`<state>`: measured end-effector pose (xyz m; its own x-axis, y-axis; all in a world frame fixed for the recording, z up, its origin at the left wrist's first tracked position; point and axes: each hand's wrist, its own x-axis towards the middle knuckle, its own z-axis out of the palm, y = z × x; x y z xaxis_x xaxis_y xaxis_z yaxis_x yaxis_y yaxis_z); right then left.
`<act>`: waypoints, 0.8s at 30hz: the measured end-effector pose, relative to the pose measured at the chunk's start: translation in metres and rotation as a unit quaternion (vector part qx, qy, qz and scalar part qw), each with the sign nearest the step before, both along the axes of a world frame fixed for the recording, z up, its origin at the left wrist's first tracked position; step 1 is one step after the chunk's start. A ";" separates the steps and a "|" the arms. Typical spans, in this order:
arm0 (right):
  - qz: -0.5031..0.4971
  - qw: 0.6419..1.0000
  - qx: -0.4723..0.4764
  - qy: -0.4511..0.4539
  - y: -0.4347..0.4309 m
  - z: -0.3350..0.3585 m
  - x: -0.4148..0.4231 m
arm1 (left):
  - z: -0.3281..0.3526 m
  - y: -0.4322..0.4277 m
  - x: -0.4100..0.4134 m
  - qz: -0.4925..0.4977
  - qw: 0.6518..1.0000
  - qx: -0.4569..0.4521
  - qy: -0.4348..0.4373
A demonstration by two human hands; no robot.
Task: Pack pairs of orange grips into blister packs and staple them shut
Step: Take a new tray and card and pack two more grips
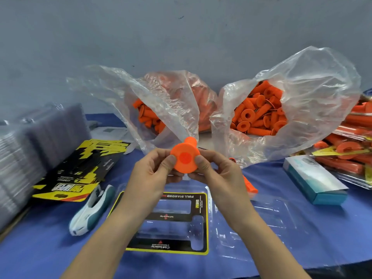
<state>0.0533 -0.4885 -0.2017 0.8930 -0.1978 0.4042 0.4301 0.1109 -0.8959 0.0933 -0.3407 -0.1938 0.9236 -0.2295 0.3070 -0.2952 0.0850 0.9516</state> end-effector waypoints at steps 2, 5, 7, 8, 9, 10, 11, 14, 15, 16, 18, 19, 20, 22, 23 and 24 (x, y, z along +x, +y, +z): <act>-0.084 0.990 -0.100 -0.046 0.004 -0.004 -0.001 | 0.003 0.000 -0.002 -0.044 0.993 -0.069 0.088; -0.156 0.952 -0.238 -0.108 0.014 -0.011 -0.004 | 0.008 0.000 -0.006 -0.094 0.972 -0.132 0.168; -0.174 0.928 -0.300 -0.136 0.020 -0.015 -0.006 | 0.007 -0.001 -0.007 -0.090 0.975 -0.127 0.157; -0.182 0.917 -0.323 -0.145 0.022 -0.017 -0.007 | 0.006 0.000 -0.006 -0.085 0.976 -0.126 0.155; -0.184 0.912 -0.336 -0.149 0.023 -0.017 -0.007 | 0.004 0.000 -0.005 -0.082 0.977 -0.123 0.152; -0.185 0.909 -0.341 -0.152 0.022 -0.016 -0.008 | 0.003 0.002 -0.004 -0.079 0.978 -0.117 0.151; -0.194 0.907 -0.340 -0.153 0.020 -0.015 -0.009 | 0.003 0.004 -0.003 -0.076 0.980 -0.110 0.150; -0.289 0.897 -0.302 -0.142 0.005 -0.007 -0.008 | 0.005 0.014 0.000 -0.063 0.983 -0.097 0.141; -0.307 0.900 -0.283 -0.125 -0.002 -0.005 -0.007 | 0.005 0.019 0.001 -0.067 0.986 -0.086 0.130; -0.300 0.910 -0.268 -0.104 -0.009 -0.003 -0.007 | 0.004 0.025 0.002 -0.073 0.988 -0.071 0.117; -0.219 0.944 -0.242 -0.050 -0.018 -0.001 -0.006 | 0.002 0.036 0.003 -0.082 0.991 -0.037 0.095; -0.164 0.961 -0.222 -0.024 -0.021 -0.001 -0.006 | 0.000 0.040 0.003 -0.079 0.993 -0.014 0.085; -0.119 0.973 -0.200 -0.004 -0.024 -0.002 -0.006 | 0.000 0.043 0.003 -0.074 0.994 0.013 0.074; -0.086 0.980 -0.177 0.013 -0.026 -0.003 -0.009 | 0.000 0.048 0.001 -0.065 0.995 0.061 0.044; -0.080 0.981 -0.177 0.016 -0.026 -0.003 -0.012 | 0.001 0.050 -0.001 -0.064 0.995 0.076 0.029; -0.072 0.981 -0.179 0.019 -0.027 -0.004 -0.014 | 0.003 0.053 -0.003 -0.064 0.994 0.086 0.016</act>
<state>0.0395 -0.5152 -0.2058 0.8816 -0.1743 0.4387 0.3845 -0.2739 -0.8816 0.0906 -0.2880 -0.1912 0.8921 -0.3924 0.2240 -0.2621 -0.0458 0.9639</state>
